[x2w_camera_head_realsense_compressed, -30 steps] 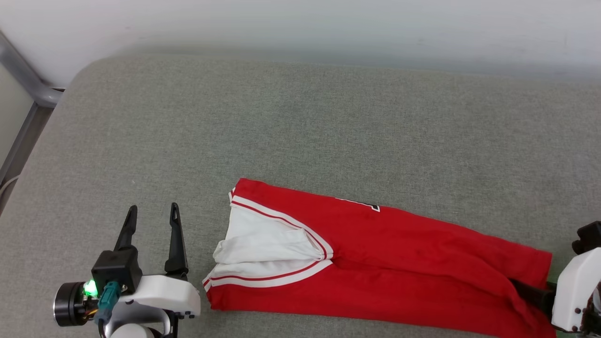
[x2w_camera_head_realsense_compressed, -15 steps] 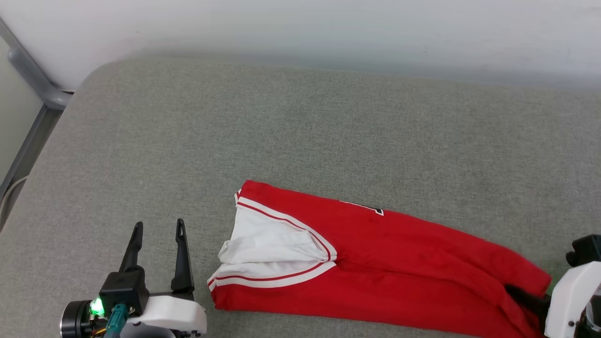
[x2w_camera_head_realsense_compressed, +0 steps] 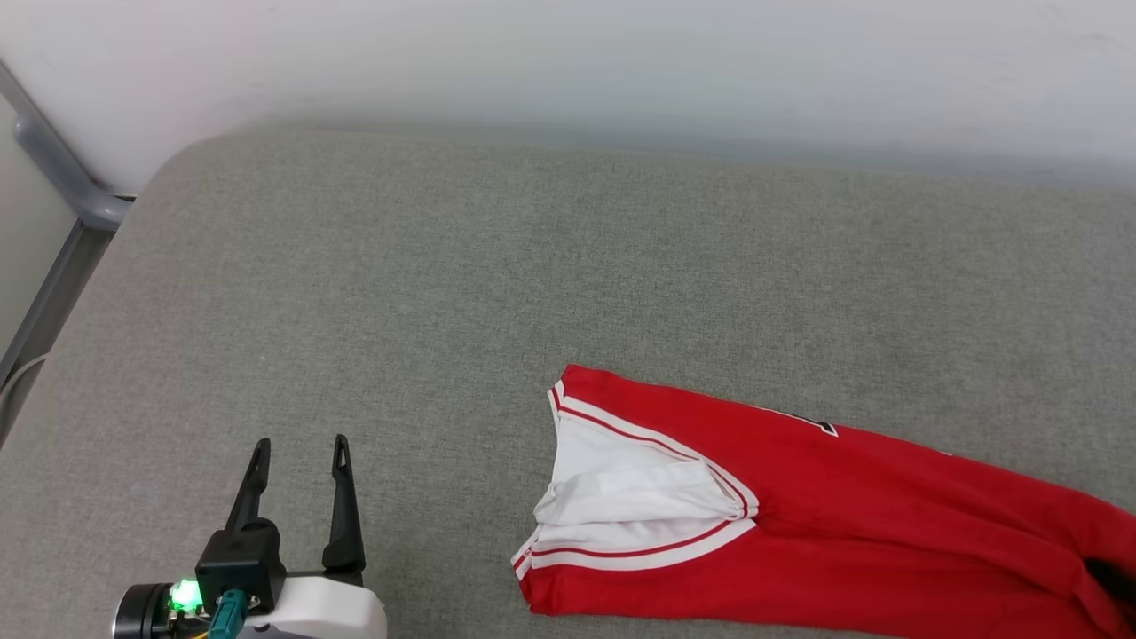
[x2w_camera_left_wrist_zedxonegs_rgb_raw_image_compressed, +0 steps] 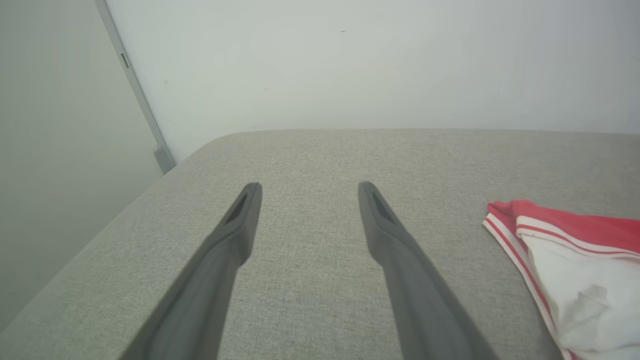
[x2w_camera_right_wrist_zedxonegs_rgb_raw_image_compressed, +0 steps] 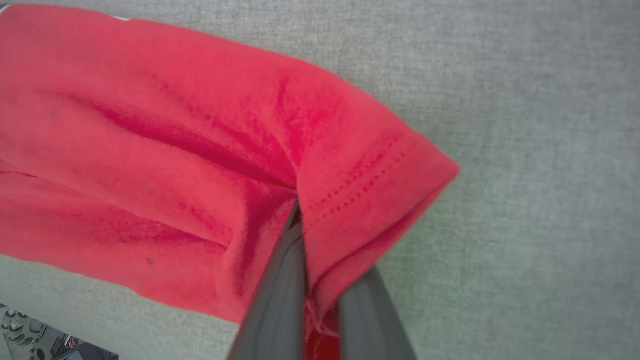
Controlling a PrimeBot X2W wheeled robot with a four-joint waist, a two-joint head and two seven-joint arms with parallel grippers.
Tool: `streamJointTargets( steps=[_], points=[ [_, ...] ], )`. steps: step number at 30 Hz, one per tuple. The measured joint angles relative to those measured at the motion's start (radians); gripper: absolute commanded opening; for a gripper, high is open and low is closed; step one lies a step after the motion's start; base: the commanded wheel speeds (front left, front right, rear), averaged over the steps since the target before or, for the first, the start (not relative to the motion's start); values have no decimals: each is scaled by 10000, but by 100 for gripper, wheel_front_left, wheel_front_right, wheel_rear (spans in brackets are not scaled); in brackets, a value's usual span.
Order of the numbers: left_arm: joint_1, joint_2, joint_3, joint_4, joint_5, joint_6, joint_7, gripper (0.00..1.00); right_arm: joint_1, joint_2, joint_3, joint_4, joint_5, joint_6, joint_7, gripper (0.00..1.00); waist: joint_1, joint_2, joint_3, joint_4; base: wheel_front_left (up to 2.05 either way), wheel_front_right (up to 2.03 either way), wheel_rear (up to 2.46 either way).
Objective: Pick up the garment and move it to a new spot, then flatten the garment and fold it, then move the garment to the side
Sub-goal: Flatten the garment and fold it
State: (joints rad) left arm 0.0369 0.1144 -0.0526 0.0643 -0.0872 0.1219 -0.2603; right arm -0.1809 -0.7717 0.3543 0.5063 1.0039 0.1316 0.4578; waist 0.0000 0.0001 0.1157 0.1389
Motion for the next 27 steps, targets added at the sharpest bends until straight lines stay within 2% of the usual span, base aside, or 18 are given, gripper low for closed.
streamJointTargets(
  steps=[6, 10, 14, 15, 21, 27],
  points=[
    [188, -105, 153, 44, 232, -165, 0, 100, 18, -58, 8, -481, 420, -6, 104, 0, 0, 0, -214, -53, 0, 0, 0],
    [255, -190, 224, 58, 307, -251, 0, 100, 246, -38, -150, -1643, 1277, -6, 196, 0, 0, 0, -351, -93, 0, 0, 0],
    [389, -244, 284, 59, 345, -290, 0, 100, 398, -73, -236, -2859, 1590, -6, 272, 0, 0, 0, -446, -165, 0, 0, 0],
    [390, -297, 272, 48, 407, -332, 0, 100, 390, -17, -219, -3777, 1597, -6, 322, 0, 0, 0, -452, -178, 0, 0, 0],
    [318, -370, 196, 21, 483, -360, 0, 100, -254, 420, 192, -4970, 704, -6, 510, 0, 0, 1, -265, -106, 0, 0, 0],
    [110, -447, 107, 27, 504, -428, 0, 100, -1431, 1392, 1229, -5079, -203, -6, 1150, 0, 0, 0, 21, 4, 0, 0, 0]
  ],
)
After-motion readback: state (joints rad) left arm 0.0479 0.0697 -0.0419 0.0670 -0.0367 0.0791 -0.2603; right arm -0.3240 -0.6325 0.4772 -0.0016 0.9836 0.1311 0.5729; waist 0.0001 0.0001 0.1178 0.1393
